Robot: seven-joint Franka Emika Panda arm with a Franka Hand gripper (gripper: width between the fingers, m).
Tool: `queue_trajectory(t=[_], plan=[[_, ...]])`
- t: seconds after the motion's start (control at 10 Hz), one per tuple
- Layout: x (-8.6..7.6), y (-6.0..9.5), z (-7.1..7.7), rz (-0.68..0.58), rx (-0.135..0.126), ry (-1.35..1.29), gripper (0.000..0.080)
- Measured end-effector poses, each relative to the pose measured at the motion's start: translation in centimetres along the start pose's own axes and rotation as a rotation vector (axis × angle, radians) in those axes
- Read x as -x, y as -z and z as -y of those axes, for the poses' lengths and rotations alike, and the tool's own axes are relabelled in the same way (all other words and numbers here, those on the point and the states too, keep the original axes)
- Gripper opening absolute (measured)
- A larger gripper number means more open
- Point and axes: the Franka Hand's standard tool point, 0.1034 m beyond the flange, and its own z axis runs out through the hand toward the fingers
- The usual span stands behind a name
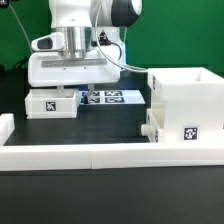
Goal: Assemble drawer
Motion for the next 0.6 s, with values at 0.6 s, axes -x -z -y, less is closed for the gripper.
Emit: queue_trajectory(t=[0.6], plan=[[0.00,0.00,0.00,0.000,0.000,0.000,0.0042]])
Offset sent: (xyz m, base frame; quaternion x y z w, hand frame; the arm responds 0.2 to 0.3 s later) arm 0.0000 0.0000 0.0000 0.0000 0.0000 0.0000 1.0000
